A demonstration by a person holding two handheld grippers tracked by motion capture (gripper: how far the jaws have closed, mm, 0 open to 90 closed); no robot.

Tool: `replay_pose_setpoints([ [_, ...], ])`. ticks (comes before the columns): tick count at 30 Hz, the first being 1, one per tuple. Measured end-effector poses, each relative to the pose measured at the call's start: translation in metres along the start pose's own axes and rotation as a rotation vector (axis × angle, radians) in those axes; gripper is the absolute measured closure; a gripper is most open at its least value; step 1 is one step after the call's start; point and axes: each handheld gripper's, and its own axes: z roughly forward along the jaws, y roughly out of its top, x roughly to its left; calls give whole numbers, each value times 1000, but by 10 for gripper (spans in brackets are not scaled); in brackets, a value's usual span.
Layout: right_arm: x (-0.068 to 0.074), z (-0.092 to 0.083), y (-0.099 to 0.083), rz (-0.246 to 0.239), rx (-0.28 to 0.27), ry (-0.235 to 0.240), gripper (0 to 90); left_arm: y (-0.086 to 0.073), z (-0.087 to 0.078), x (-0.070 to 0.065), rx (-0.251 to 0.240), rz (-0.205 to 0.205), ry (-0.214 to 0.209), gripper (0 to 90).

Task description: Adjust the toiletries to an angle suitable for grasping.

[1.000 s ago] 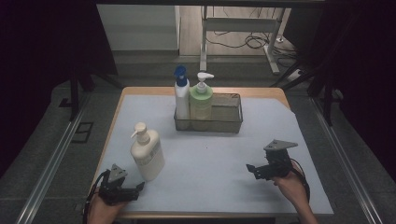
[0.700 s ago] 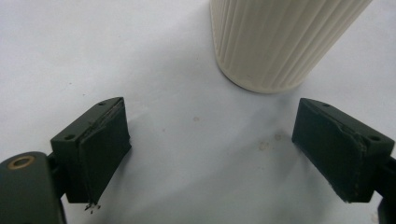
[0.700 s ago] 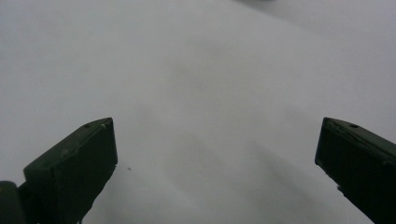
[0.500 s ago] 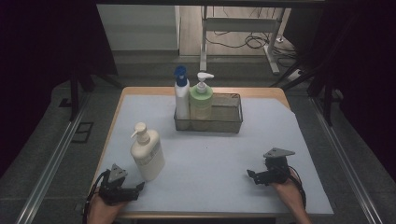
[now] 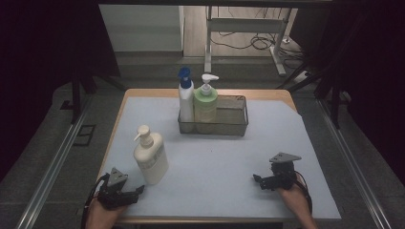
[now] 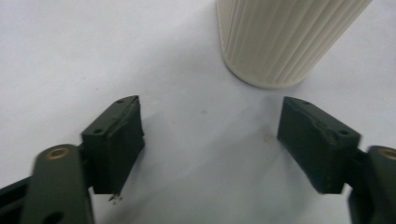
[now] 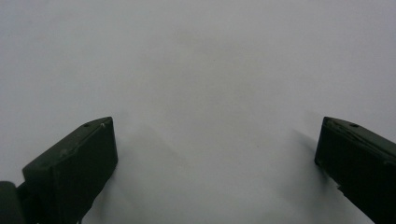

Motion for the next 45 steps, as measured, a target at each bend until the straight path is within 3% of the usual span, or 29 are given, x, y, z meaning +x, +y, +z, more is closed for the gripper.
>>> replay_pose_setpoints([
  [10,0,0,0,0,-1,0,0,7,2,8,-2,-27,19,565],
  [18,0,0,0,0,-1,0,0,20,13,7,-9,-36,-52,825],
  [21,0,0,0,0,-2,0,0,27,17,6,-4,-22,-67,879],
  [24,0,0,0,0,-2,0,0,32,22,6,10,-5,-66,892],
  [32,0,0,0,0,-2,0,0,36,27,11,22,-27,-122,895],
  [35,0,0,0,1,-3,-1,0,38,30,6,21,-19,-144,895],
  [45,0,0,0,1,-1,-1,0,50,39,-10,45,10,-155,895],
])
